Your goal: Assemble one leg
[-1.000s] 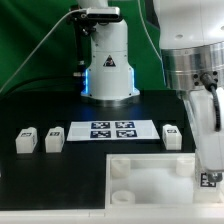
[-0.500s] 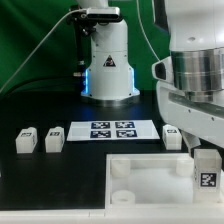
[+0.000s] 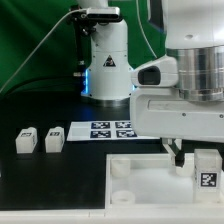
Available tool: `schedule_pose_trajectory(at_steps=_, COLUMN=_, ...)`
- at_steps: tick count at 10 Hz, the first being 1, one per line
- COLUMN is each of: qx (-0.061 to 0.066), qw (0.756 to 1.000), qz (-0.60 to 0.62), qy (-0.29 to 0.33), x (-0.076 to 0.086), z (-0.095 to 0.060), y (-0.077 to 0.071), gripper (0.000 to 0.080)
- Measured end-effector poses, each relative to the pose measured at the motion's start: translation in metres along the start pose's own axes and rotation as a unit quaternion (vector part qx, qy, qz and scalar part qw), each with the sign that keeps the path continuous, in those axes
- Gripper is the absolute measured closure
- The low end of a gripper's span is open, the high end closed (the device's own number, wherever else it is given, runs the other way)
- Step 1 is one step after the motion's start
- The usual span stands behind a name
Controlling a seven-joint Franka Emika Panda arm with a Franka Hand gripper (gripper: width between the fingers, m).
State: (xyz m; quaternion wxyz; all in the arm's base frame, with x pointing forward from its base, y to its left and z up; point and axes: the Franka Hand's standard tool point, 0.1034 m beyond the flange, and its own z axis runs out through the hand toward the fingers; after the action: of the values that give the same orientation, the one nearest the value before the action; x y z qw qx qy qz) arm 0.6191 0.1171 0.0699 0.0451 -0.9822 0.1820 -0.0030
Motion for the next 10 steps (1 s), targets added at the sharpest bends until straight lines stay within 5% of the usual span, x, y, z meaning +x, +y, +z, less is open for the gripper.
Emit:
schedule_pose_trajectory(at_steps=2, qx=-0.004, qw=0.994, qz=-0.109, qy=0.002, x=0.0050, z=-0.0003, y=0.0077, gripper=0.0150)
schedule_pose_trajectory(at_steps=4, qx=-0.003, qw=0.995, qz=-0.095, qy=0.002, x=0.0041, z=0.0000, y=0.0064, gripper=0.0150)
schedule_pose_trajectory(at_steps=5, qx=-0.003, qw=0.995, qz=-0.097, qy=0.002, x=0.0044, z=0.0000, y=0.0070, gripper=0.0259)
schedule_pose_trajectory(at_steps=6, qx=-0.003, qw=0.996, qz=-0.086, qy=0.002, x=0.0042, z=0.0001, y=0.0068, gripper=0.0259)
schedule_pose_trajectory(at_steps=7, qx=-0.001, qw=1.000, qz=-0.031, qy=0.001, x=0.0037, z=0.0002, y=0.0059, gripper=0.0433)
schedule_pose_trajectory(at_steps=8, qx=0.001, qw=1.000, qz=0.030, qy=0.000, x=0.0031, z=0.0003, y=0.0049, gripper=0.0510)
schedule_pose_trajectory(at_steps=10, qx=0.007, qw=0.990, qz=0.138, qy=-0.003, x=0.0017, z=0.0006, y=0.0025, gripper=0.0510)
